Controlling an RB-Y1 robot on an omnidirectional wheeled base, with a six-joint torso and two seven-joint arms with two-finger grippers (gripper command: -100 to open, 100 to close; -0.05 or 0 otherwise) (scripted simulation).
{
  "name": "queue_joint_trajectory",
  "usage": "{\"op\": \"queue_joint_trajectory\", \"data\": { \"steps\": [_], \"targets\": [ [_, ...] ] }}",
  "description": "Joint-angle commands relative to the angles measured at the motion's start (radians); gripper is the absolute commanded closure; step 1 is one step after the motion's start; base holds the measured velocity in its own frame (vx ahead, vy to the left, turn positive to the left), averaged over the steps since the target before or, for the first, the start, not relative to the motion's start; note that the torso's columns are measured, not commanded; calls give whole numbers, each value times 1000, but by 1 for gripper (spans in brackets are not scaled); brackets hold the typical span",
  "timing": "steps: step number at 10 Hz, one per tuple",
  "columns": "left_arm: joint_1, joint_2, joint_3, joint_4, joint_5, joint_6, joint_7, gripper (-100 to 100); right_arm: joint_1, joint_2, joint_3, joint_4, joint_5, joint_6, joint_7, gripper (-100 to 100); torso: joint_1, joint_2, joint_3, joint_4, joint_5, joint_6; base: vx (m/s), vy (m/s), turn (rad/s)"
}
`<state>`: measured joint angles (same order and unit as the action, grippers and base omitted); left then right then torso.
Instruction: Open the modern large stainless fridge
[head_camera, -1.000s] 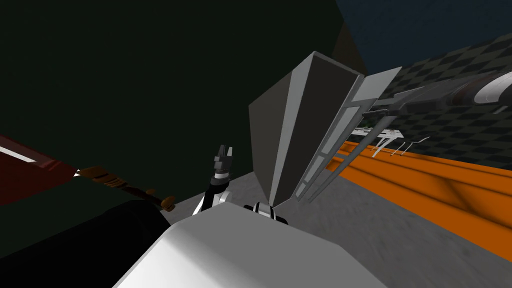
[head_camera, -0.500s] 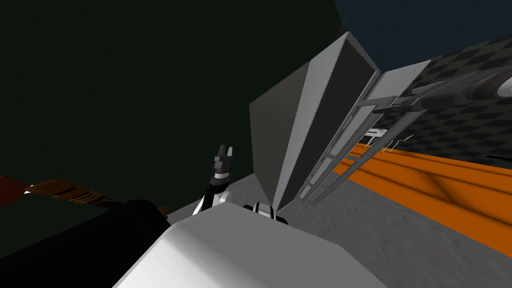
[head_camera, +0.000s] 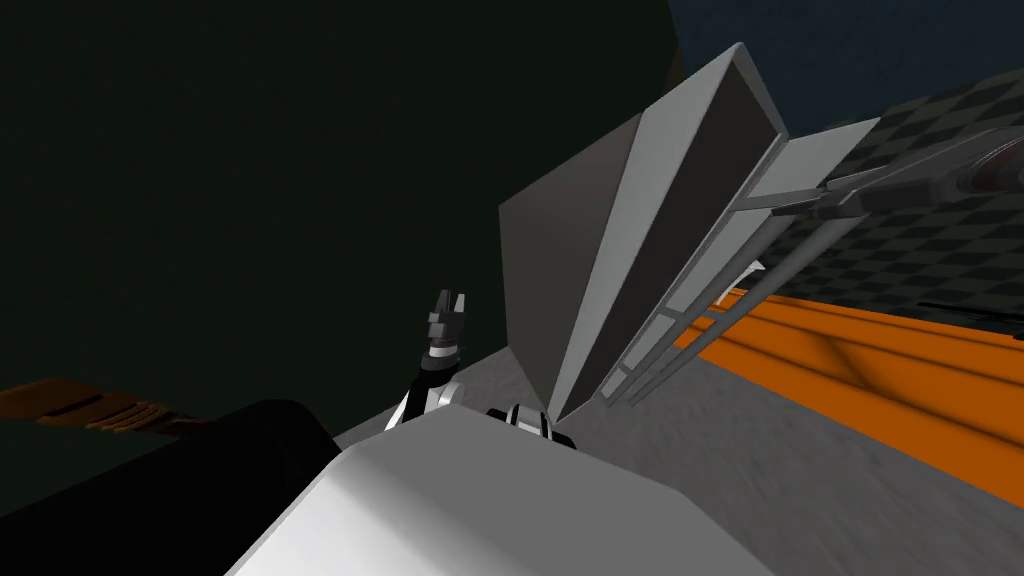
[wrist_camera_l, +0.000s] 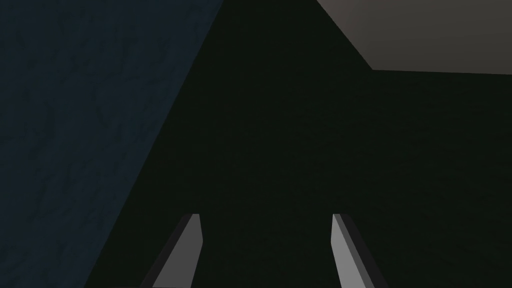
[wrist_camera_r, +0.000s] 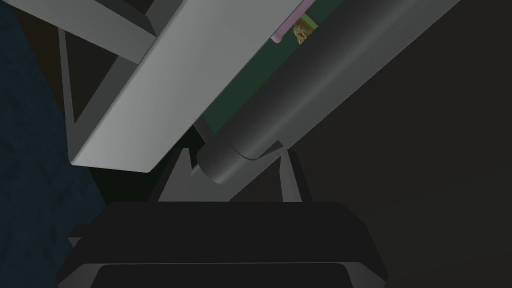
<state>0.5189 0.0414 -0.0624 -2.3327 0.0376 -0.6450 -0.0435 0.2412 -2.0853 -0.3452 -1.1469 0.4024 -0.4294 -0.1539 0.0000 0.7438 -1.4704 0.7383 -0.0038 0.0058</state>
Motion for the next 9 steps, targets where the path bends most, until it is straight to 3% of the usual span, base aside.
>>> {"op": "queue_joint_trajectory", "data": {
  "steps": [1,3,4,5,6,7,9],
  "targets": [
    [0,0,0,0,0,0,0,0,7,-14,38,55,16,6,-25,100,0,1,0,1,1,-2,-33,239,-303],
    [0,0,0,0,0,0,0,0,7,-14,38,55,16,6,-25,100,-1,-2,-2,0,3,-7,-37,125,-80],
    [0,0,0,0,0,0,0,0,15,-25,52,86,19,12,-36,100,-1,-9,-9,-2,6,-13,-52,87,-159],
    [0,0,0,0,0,0,0,0,19,-30,59,102,21,15,-42,100,0,-12,-11,-2,5,-6,-55,194,-237],
    [0,0,0,0,0,0,0,0,34,-32,42,93,7,6,-31,100,1,-10,-9,0,5,-3,-24,102,-99],
    [0,0,0,0,0,0,0,0,56,-45,74,144,10,24,-59,100,-1,-9,-8,-1,6,-10,-37,134,-67],
    [0,0,0,0,0,0,0,0,77,-59,103,190,12,40,-86,100,1,-5,-4,-3,1,-4,-75,235,-105]
  ]
}}
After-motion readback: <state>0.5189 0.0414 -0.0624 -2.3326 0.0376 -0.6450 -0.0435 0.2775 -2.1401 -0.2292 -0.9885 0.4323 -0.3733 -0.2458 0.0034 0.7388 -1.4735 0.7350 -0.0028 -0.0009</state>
